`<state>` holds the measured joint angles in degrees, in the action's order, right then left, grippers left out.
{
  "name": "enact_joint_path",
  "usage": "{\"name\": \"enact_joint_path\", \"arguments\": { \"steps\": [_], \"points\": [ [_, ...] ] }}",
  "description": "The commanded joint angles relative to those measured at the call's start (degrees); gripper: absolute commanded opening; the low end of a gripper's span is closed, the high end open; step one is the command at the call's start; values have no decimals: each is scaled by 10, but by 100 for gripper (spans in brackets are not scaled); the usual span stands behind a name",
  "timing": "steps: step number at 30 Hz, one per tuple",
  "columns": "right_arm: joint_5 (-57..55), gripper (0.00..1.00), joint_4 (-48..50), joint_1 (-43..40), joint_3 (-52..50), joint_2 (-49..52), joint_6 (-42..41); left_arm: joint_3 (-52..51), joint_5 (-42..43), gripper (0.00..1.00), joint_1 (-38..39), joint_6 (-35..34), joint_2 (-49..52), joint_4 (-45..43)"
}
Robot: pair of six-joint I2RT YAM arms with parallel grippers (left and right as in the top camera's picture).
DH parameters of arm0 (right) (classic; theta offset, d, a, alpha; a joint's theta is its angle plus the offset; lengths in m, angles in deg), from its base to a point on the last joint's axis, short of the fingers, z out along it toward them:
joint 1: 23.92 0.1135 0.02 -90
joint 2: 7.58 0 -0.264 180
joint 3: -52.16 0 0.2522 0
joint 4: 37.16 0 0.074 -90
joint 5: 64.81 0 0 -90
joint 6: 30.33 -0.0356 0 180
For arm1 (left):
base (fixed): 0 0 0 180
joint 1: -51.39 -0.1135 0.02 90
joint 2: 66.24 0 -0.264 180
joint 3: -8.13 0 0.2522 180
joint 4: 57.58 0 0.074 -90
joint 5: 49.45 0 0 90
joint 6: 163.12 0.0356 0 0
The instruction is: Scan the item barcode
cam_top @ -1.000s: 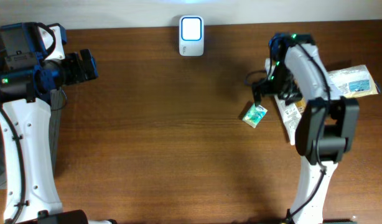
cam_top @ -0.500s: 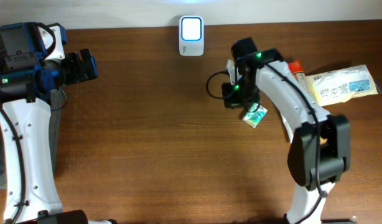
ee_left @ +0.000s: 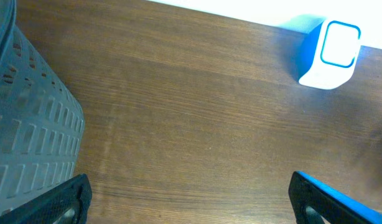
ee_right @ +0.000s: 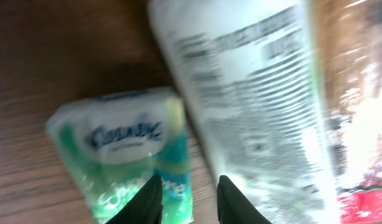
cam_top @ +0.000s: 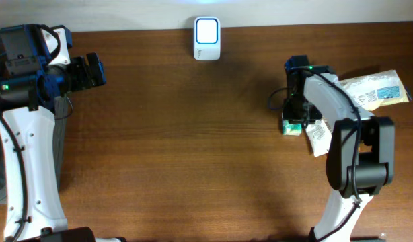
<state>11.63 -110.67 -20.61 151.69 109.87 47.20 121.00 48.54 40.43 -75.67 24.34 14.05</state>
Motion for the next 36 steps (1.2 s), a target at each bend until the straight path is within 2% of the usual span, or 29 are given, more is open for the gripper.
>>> {"name": "enact_joint_path", "arguments": {
  "steps": [1,4,5,6,8,12,15,17,18,20,21,22,23,28,29,31,36],
  "points": [
    [70,32,-32,5,99,-41,89,1,2,99,-2,9,-4,-1],
    [110,44,-119,91,286,-137,118,1,2,99,-2,9,-4,-1],
    [110,61,-152,120,347,-165,118,1,2,99,-2,9,-4,-1],
    [109,99,-186,149,411,-194,118,1,2,99,-2,9,-4,-1],
    [109,99,-198,183,451,-255,118,1,2,99,-2,9,-4,-1],
    [72,99,-273,184,451,-329,118,1,2,99,-2,9,-4,-1],
    [30,99,-270,183,451,-384,79,1,2,99,-2,9,-4,0],
    [26,99,-202,124,421,-418,77,1,2,99,-2,9,-4,-1],
    [34,99,-171,104,393,-432,77,1,2,99,-2,9,-4,0],
    [82,99,-54,45,256,-493,88,1,2,99,-2,9,-4,-1],
    [127,99,7,25,189,-523,126,1,2,99,-2,9,-4,-1],
    [188,99,105,-2,68,-581,153,1,2,99,-2,9,-4,0],
    [207,99,167,-16,-11,-620,153,1,2,99,-2,9,-4,0],
    [252,99,569,-33,-519,-894,150,1,2,99,-2,9,-4,-1],
    [263,99,618,-33,-582,-932,150,1,2,99,-2,9,-4,0],
    [265,99,682,-33,-708,-1028,135,1,2,99,-2,9,-4,0],
    [233,99,673,5,-855,-1173,135,1,2,99,-2,9,-4,0]
  ]
}}
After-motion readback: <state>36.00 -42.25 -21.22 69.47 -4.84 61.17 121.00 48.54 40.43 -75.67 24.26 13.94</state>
